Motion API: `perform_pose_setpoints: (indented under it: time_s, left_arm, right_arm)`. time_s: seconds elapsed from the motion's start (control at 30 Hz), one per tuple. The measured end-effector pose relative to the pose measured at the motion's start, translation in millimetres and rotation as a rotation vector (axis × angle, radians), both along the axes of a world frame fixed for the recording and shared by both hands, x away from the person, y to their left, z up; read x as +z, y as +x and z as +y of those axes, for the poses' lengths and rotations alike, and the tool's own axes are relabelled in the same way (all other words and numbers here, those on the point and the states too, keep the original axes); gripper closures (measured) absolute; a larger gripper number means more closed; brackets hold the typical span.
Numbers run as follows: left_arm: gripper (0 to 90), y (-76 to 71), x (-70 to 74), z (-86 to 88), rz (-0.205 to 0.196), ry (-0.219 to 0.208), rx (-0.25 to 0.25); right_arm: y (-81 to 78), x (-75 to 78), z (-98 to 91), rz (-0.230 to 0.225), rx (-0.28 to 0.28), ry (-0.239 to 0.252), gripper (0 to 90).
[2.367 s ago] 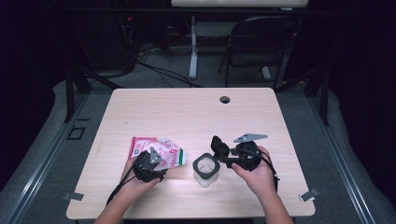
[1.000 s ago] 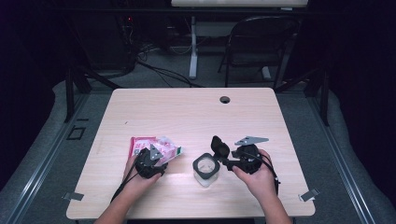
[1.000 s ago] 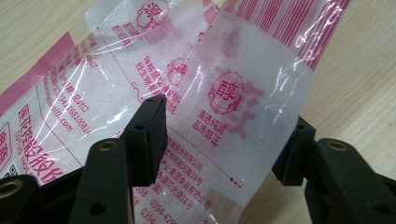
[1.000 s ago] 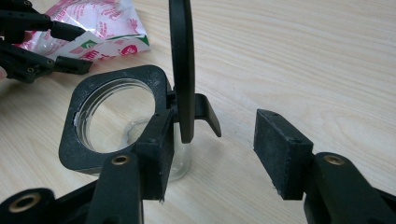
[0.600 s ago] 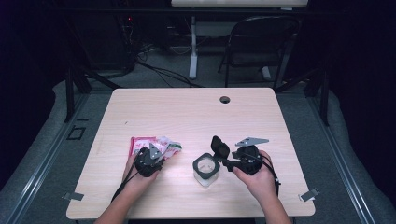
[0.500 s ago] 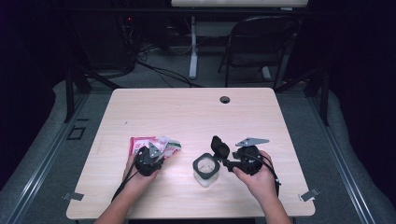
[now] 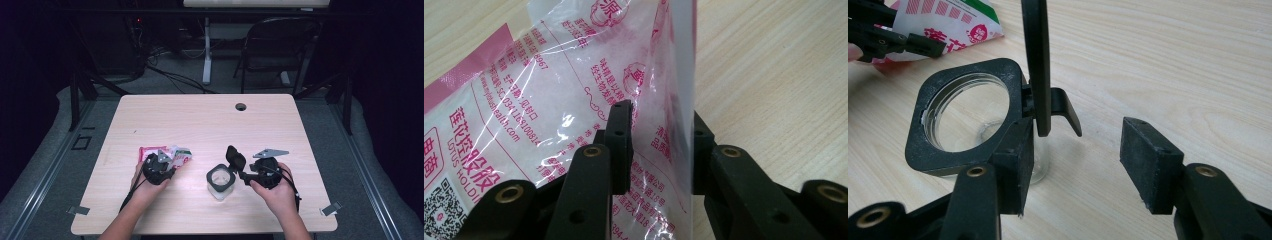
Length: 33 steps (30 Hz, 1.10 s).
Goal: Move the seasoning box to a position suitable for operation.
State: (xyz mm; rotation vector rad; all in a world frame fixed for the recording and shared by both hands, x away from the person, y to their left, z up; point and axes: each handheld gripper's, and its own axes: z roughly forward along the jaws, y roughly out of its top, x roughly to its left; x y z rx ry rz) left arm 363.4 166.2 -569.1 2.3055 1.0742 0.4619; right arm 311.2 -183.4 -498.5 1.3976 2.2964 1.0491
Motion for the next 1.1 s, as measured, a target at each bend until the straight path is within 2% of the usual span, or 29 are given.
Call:
perform_pose_setpoints:
  time_s: [0.07, 0.13, 0.3, 0.43, 0.47, 0.57, 0.8, 1.03, 1.1]
  left_arm:
    - [71.7, 0.1, 0.1, -0.3, 0.001, 0.001, 0.002]
    - [71.7, 0.8, 1.7, -2.3, 0.007, 0.026, -0.010]
    - [74.5, 0.5, 4.6, -3.5, 0.017, 0.042, -0.010]
    - [83.3, 2.0, 8.3, -0.8, 0.047, 0.026, -0.010]
    - [85.1, 3.5, 9.6, 2.3, 0.065, 0.006, -0.009]
    - [89.6, 4.5, 11.7, 4.8, 0.075, -0.007, -0.005]
    - [90.0, 5.4, 16.1, 10.5, 0.113, -0.019, -0.014]
    - [90.0, 2.5, 32.2, 18.3, 0.086, -0.014, -0.027]
    - [90.0, 1.9, 36.3, 22.1, 0.084, -0.024, -0.023]
  right_arm:
    - [-0.1, 0.2, -0.7, 0.002, 0.000, -0.005, 47.7]
    - [-0.4, 0.2, -1.8, -0.003, -0.008, 0.000, 47.7]
    - [-0.6, 0.7, -2.8, 0.002, -0.006, 0.000, 47.3]
    - [-0.6, 0.5, -3.5, -0.005, -0.007, 0.011, 46.9]
    - [-0.7, 0.7, -3.8, -0.005, -0.006, 0.012, 46.8]
    - [-0.8, 1.0, -4.3, -0.006, -0.005, 0.011, 46.7]
    - [-1.3, 1.9, -4.7, -0.009, -0.004, 0.007, 46.7]
    - [-1.0, 3.0, -4.9, -0.013, -0.003, 0.010, 46.7]
    - [-0.8, 3.6, -5.1, -0.014, -0.004, 0.010, 46.7]
